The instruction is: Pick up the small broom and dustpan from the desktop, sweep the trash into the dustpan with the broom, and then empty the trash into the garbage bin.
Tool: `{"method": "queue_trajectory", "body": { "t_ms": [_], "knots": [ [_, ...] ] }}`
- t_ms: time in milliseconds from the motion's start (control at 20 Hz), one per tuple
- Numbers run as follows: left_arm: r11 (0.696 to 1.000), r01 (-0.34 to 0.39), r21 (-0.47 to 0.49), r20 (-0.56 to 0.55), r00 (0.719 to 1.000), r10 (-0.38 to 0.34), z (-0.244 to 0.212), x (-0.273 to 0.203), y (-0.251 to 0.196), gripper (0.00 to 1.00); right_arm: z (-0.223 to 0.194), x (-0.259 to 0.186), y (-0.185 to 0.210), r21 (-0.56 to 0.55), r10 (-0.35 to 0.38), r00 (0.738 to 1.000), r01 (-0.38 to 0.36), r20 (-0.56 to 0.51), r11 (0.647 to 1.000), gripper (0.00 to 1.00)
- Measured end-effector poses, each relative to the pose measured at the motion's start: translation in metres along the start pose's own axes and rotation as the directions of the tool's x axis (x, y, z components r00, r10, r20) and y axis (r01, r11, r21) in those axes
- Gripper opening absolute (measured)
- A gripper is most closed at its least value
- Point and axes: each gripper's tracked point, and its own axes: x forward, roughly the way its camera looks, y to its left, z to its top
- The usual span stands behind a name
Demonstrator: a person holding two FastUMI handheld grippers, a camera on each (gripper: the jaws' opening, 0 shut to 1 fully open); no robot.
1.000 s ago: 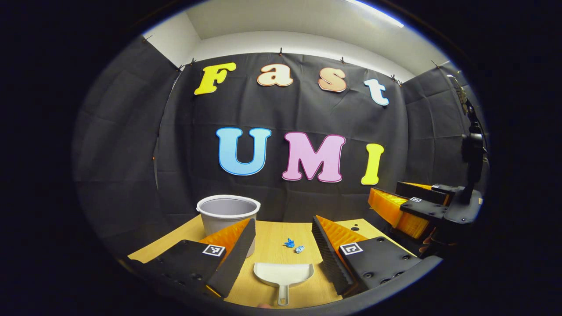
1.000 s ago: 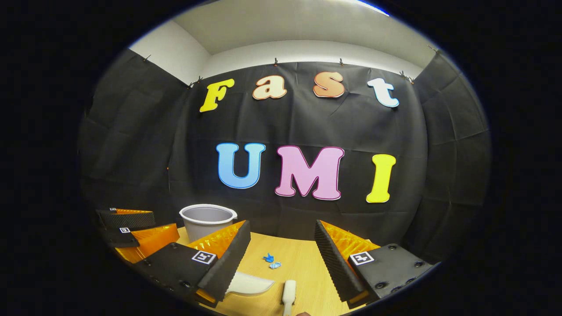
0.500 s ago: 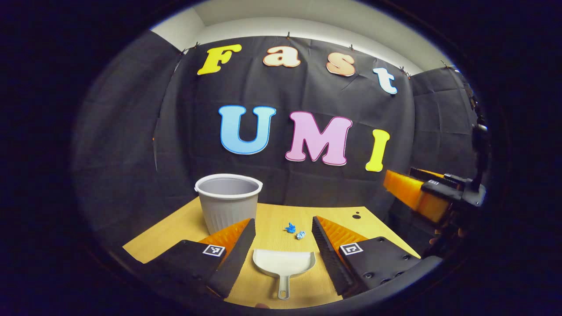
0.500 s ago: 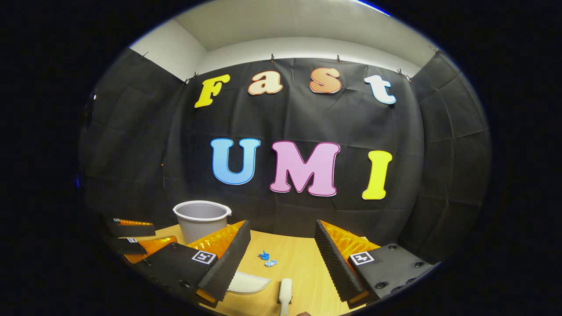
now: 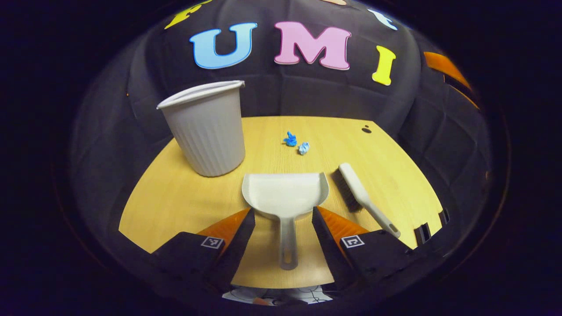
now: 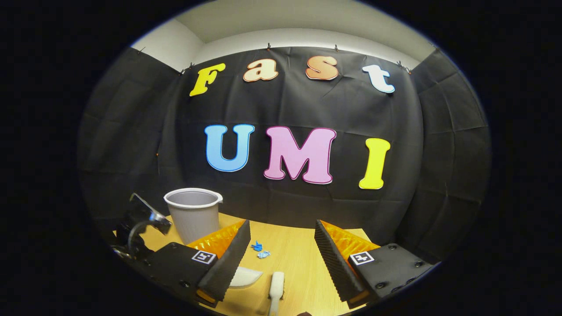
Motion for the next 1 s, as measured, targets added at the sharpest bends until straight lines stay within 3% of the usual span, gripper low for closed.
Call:
{"method": "queue_trajectory", "body": {
  "t_ms": [150,350,550,650,800,850,1000],
  "knots": [
    [0.999,-0.017,0.032,-0.170,0.985,0.022,-0.020,0.023,0.001,0.80,-0.023,0.001,-0.007,0.035,0.007,0.999,-0.005,-0.044,0.999,0.94],
    [0.996,-0.030,0.089,-0.307,0.950,0.056,-0.033,0.059,0.004,0.80,-0.063,-0.002,-0.023,0.097,-0.010,0.987,0.025,-0.158,0.995,0.95],
    [1.000,-0.012,0.024,-0.444,0.896,0.022,-0.038,0.080,0.002,0.80,-0.099,-0.007,-0.028,0.153,0.001,0.963,0.042,-0.270,0.987,0.95],
    [1.000,-0.022,-0.018,-0.505,0.863,0.009,-0.042,0.087,0.003,0.71,-0.117,-0.008,-0.033,0.154,-0.003,0.947,0.055,-0.320,0.987,0.95],
    [0.999,-0.036,-0.025,-0.554,0.832,0.016,-0.044,0.097,0.008,0.70,-0.136,-0.009,-0.038,0.163,0.005,0.924,0.062,-0.383,0.985,0.95],
    [0.999,-0.034,-0.023,-0.571,0.821,0.015,-0.044,0.101,0.008,0.62,-0.143,-0.009,-0.039,0.169,0.007,0.915,0.066,-0.403,0.983,0.95],
    [1.000,-0.003,-0.009,-0.595,0.804,-0.003,-0.039,0.107,0.004,0.50,-0.181,-0.014,-0.035,0.162,0.032,0.855,0.061,-0.518,0.985,0.95]
  ]
}}
